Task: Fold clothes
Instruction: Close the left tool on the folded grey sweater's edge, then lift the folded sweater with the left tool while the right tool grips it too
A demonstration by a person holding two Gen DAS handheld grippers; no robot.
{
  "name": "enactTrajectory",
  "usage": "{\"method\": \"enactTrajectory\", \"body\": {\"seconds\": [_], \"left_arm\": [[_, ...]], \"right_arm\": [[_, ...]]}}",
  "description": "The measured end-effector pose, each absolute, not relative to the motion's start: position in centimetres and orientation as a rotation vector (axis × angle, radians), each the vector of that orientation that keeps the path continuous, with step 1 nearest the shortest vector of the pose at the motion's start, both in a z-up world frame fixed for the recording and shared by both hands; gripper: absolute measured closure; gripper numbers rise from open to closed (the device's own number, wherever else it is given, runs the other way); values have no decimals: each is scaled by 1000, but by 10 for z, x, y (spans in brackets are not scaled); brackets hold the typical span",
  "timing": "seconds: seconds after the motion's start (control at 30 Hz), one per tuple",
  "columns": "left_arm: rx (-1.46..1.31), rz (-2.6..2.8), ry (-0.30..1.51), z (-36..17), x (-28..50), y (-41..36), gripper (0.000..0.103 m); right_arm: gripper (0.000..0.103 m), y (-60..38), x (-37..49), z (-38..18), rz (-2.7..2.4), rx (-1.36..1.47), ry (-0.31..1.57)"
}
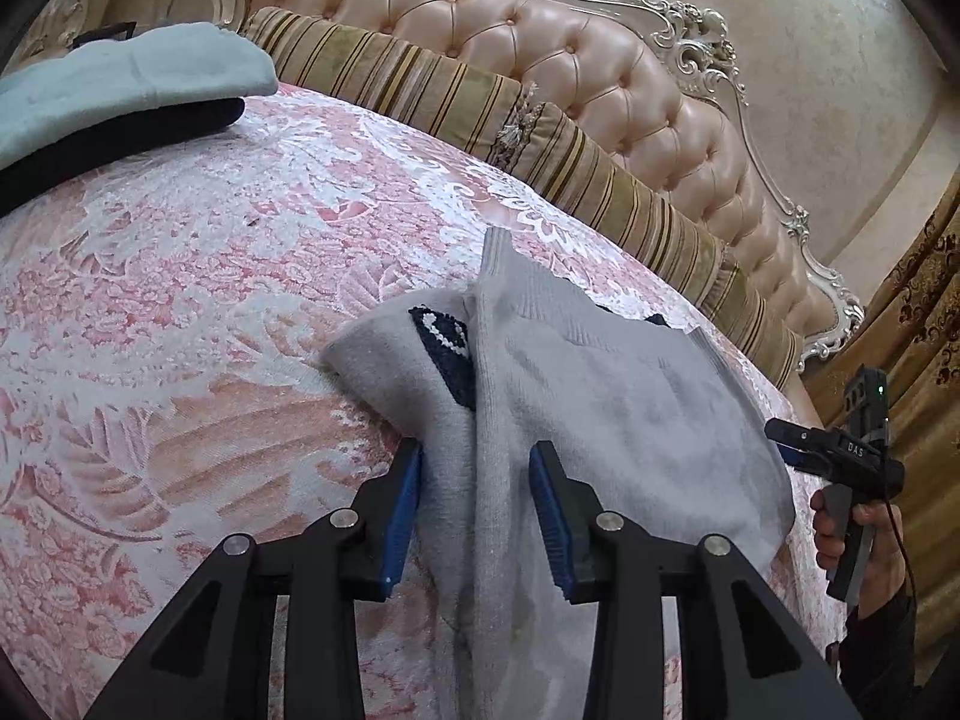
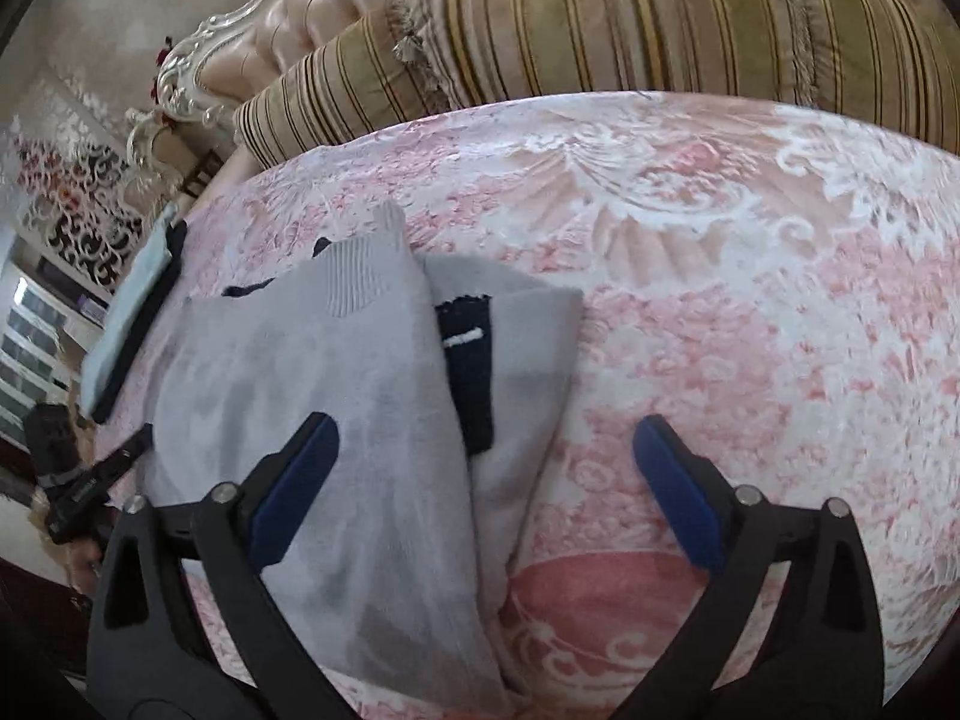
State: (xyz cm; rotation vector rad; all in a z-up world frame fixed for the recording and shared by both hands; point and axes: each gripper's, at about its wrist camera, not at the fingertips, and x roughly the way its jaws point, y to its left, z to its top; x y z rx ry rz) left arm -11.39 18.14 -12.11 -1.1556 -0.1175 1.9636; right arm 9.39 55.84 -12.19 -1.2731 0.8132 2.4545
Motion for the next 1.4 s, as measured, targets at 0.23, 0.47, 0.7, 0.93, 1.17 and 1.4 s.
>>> {"method": "enactTrajectory", "body": {"seconds": [0.23, 0.47, 0.7, 0.93, 1.17, 1.4], "left_arm": [[-1120, 1982, -42, -119, -109, 179, 64], [-1116, 2020, -29, -118, -114, 182, 58], [-1183, 2066, -6, -115, -119, 209, 83], [-1152, 2048, -63, -92, -108, 202, 85], [-1065, 2087, -46, -39, -65, 188, 85], [-1029, 2147, -63, 8, -18, 154, 85]], "right_arm": [[34, 534, 72, -123, 2487, -1302, 571], [69, 528, 69, -120, 2520, -1271, 571], [79, 531, 72, -119, 2513, -1248, 598], [81, 516, 82, -102, 2531, -1180, 464], [81, 490, 106, -59, 2583, -1083, 352], [81, 451, 135, -20, 2634, -1028, 286]]}}
